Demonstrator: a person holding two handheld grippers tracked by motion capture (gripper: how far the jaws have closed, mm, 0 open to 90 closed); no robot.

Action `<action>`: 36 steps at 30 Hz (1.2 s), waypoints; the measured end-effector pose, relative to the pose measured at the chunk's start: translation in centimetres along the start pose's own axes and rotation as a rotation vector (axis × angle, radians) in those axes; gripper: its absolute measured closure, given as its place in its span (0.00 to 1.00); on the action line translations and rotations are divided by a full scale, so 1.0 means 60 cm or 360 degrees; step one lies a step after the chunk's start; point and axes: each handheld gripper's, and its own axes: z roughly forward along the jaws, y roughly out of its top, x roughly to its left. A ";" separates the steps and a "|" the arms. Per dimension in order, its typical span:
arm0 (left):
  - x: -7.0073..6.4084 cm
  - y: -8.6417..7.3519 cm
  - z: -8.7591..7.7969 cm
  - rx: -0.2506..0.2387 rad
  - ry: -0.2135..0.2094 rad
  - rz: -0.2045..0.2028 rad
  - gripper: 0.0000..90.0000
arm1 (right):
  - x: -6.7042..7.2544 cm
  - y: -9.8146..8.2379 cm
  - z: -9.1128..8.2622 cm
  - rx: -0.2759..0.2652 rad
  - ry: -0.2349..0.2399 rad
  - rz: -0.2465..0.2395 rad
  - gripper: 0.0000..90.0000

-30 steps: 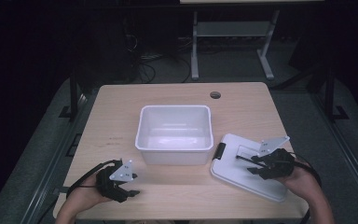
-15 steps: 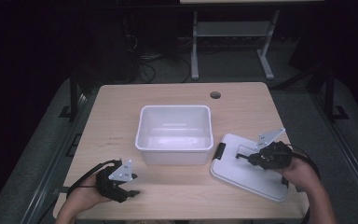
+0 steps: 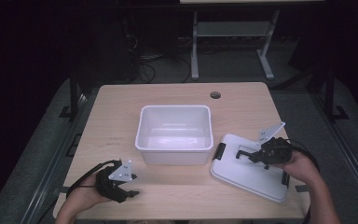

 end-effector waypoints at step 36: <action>-0.002 -0.002 -0.001 -0.0014 -0.0003 -0.0014 0.49 | 0.007 0.045 -0.148 -0.0096 -0.0059 -0.0162 0.93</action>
